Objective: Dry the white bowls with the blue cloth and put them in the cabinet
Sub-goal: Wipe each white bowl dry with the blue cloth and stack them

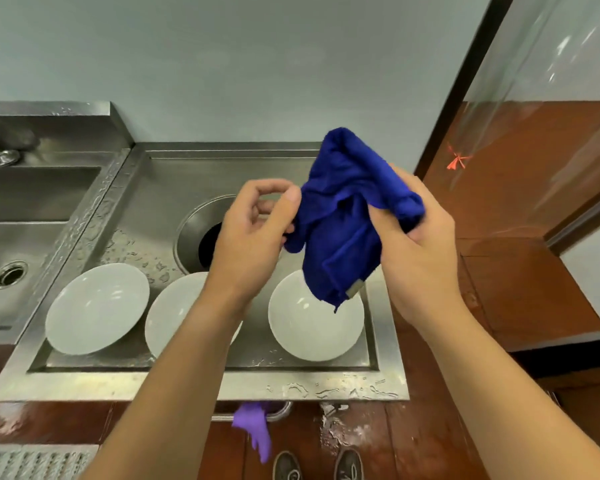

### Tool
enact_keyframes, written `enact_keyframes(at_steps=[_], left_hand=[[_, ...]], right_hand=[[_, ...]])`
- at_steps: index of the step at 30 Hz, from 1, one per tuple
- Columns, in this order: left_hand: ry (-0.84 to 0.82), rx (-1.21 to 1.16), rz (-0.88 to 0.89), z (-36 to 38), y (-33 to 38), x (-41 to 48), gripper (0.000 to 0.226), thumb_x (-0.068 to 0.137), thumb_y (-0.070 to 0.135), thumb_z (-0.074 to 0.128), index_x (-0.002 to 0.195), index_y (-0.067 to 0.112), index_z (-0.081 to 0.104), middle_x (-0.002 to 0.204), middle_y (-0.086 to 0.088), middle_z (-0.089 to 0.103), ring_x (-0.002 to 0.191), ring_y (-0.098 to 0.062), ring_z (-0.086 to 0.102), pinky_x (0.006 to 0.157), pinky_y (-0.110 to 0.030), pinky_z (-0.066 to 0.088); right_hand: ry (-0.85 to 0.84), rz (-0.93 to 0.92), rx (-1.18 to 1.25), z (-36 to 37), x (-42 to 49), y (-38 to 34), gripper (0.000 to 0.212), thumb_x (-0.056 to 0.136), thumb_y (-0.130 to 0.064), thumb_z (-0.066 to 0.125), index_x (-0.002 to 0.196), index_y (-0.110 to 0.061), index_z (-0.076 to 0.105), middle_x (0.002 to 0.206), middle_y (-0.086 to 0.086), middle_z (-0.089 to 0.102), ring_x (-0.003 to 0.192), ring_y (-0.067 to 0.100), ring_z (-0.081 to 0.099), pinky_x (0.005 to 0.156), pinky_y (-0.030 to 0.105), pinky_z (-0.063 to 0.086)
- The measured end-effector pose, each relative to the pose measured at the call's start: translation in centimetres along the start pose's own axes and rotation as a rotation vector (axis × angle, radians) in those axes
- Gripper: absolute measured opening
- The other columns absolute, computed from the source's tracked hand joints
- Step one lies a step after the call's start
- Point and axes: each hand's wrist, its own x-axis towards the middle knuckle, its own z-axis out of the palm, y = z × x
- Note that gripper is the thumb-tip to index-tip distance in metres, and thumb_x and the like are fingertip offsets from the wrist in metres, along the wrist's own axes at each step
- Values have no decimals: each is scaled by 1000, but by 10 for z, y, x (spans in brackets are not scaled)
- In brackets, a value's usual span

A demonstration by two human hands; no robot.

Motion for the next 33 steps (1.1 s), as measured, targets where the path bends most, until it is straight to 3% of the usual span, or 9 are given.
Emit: enact_keyframes(at_steps=[5, 8, 11, 16, 20, 24, 27, 31, 33], left_hand=[[119, 239, -278, 1, -84, -11, 37, 101, 40, 67, 135, 26, 63, 127, 4, 68, 112, -11, 64, 80, -19, 45], [145, 371, -409, 3, -138, -22, 52, 103, 45, 63, 149, 25, 52, 152, -1, 57, 125, -16, 56, 94, -29, 42], [128, 414, -489, 3, -180, -28, 63, 104, 47, 61, 158, 22, 41, 162, -5, 47, 142, -27, 52, 101, -39, 47], [141, 345, -624, -2, -232, -16, 62, 103, 34, 65, 157, 18, 39, 149, -2, 57, 127, -26, 61, 93, -39, 54], [140, 306, -737, 1, -262, -6, 32, 103, 29, 63, 134, 22, 58, 114, 5, 69, 101, -15, 66, 74, -35, 58], [165, 126, -894, 1, -271, -1, 36, 104, 25, 63, 139, 15, 60, 125, -10, 72, 112, -35, 69, 94, -57, 61], [111, 46, -841, -1, -260, 2, 39, 106, 25, 59, 145, 25, 54, 129, -7, 71, 116, -32, 69, 95, -57, 62], [145, -144, -760, -1, -221, 7, 31, 107, 26, 58, 132, 44, 58, 110, 7, 80, 107, -24, 72, 65, -40, 67], [143, -210, -708, 1, -195, 12, 25, 108, 31, 57, 128, 46, 59, 101, 12, 82, 99, -21, 77, 60, -37, 65]], right_hand=[[42, 84, -7, -30, -12, 20, 38, 99, -10, 57, 117, -42, 68, 112, -21, 74, 110, 0, 68, 91, 19, 52], [55, 154, -38, -42, -20, 54, 40, 100, -11, 57, 113, -47, 69, 112, -23, 74, 111, 0, 68, 92, 20, 52], [69, 214, -67, -48, -28, 87, 39, 102, -13, 58, 111, -49, 68, 111, -24, 73, 109, -3, 68, 89, 16, 51], [54, 294, -100, -45, -35, 138, 39, 102, -11, 58, 110, -47, 68, 106, -27, 73, 105, -6, 67, 88, 15, 51], [60, 350, -85, -41, -42, 174, 35, 101, -11, 60, 117, -41, 67, 109, -24, 73, 107, -4, 67, 89, 14, 51], [65, 383, -137, -39, -40, 192, 34, 101, -11, 60, 118, -40, 66, 109, -26, 73, 108, -6, 67, 88, 12, 50], [68, 342, -191, -40, -32, 189, 35, 102, -12, 59, 119, -42, 65, 112, -28, 72, 111, -5, 66, 90, 13, 51], [37, 229, -308, -34, -17, 173, 39, 103, -6, 56, 129, -34, 62, 116, -32, 68, 115, -7, 63, 93, 10, 46], [-25, 218, -380, -24, -12, 165, 41, 101, -2, 56, 135, -26, 61, 122, -25, 67, 117, -4, 62, 93, 10, 46]])
